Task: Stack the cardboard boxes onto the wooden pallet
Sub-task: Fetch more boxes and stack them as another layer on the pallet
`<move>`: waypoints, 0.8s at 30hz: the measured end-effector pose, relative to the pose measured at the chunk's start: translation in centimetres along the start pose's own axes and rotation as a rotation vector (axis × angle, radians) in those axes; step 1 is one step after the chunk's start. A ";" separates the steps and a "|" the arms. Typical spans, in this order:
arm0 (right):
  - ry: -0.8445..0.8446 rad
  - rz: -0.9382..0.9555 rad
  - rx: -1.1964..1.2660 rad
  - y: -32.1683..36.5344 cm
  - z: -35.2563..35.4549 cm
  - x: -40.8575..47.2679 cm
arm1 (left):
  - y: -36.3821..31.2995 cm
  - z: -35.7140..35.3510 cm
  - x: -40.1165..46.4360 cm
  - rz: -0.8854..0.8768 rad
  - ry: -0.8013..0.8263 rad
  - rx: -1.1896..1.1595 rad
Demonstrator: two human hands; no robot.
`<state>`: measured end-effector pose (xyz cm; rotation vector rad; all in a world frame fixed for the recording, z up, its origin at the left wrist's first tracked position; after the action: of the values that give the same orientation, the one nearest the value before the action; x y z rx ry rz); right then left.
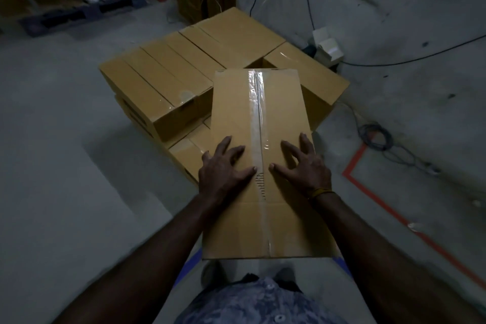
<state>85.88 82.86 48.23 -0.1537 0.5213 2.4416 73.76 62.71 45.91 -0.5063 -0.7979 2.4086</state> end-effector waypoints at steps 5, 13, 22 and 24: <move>0.004 0.020 -0.015 -2.9 1.9 5.1 | -3.1 -1.7 4.7 0.020 0.000 -0.002; 0.060 0.114 -0.020 -10.8 5.3 14.6 | -9.7 -7.2 12.6 0.112 -0.034 -0.017; 0.184 0.209 -0.045 -18.5 10.7 24.6 | -18.0 -12.2 20.0 0.222 -0.138 -0.030; 0.198 0.236 -0.052 -19.3 11.3 26.6 | -18.8 -12.8 21.5 0.237 -0.147 -0.031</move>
<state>76.68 116.29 46.00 -0.3781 0.5904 2.6874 70.51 93.79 44.40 -0.4621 -0.8815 2.6814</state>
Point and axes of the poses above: each hand's wrist, its own x-axis towards the middle knuckle, its own z-axis out of the back of the hand, y = z × x, the point moved 7 cm from there along x, towards the middle knuckle, and after that the axes turned 2 degrees about y, right-handed, at the moved point
